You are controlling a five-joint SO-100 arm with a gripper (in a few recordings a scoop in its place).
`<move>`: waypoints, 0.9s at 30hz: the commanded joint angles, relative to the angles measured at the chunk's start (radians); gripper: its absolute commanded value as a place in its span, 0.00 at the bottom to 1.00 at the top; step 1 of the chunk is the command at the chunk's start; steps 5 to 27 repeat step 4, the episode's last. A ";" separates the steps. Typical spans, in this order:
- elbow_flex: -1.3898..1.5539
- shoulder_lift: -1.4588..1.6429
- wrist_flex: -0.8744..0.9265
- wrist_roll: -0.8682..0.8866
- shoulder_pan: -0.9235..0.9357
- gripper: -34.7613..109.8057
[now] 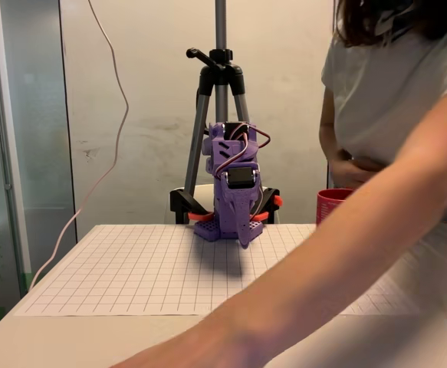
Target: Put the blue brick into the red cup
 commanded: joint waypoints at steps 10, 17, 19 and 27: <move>-0.008 -0.002 0.017 0.006 -0.003 0.24; -0.008 -0.002 0.017 0.006 -0.003 0.24; -0.008 -0.002 0.017 0.006 -0.003 0.24; -0.008 -0.002 0.017 0.006 -0.003 0.24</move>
